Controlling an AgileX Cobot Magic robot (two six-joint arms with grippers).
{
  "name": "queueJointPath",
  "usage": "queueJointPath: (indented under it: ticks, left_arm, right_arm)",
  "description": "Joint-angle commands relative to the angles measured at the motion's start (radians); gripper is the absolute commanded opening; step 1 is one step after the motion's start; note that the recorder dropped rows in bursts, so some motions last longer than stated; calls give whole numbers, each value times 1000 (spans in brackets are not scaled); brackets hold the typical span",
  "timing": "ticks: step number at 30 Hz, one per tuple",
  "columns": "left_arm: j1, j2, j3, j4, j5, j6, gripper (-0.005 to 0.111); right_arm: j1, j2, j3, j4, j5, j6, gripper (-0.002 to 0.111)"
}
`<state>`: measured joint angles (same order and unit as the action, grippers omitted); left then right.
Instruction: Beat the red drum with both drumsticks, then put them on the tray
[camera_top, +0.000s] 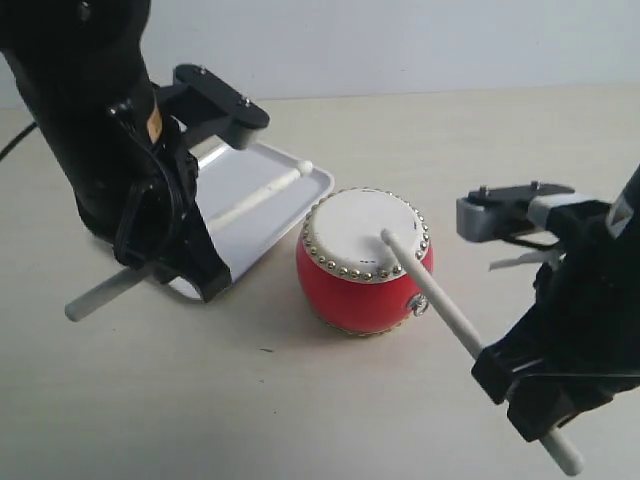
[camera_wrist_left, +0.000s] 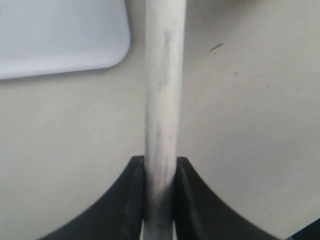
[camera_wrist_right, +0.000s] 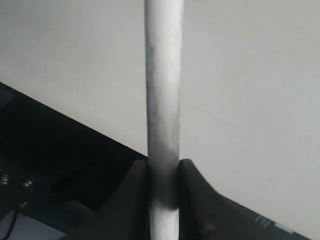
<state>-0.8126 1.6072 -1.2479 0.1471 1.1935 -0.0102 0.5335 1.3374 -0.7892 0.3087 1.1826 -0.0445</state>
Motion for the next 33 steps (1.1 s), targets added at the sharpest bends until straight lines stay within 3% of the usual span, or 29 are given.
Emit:
queueJointPath:
  ticks: [1, 10, 14, 19, 28, 33]
  left_arm:
    - [-5, -64, -44, -11, -21, -20, 0]
    - [-5, 63, 41, -165, -118, 64, 0]
    - [-5, 191, 62, -237, -93, 114, 0]
    - [-5, 227, 49, -206, -60, 99, 0]
    - [-5, 32, -58, -212, -9, 80, 0]
    - [-5, -52, -69, -207, 7, 80, 0]
  right_arm:
    - [2, 124, 35, 6, -24, -6, 0]
    - [2, -45, -59, 4, 38, 32, 0]
    - [2, -170, -102, 4, 38, 50, 0]
    - [2, -217, -91, 13, 38, 45, 0]
    - [2, 67, 76, 266, -125, -217, 0]
    - [2, 236, 60, 259, -91, -222, 0]
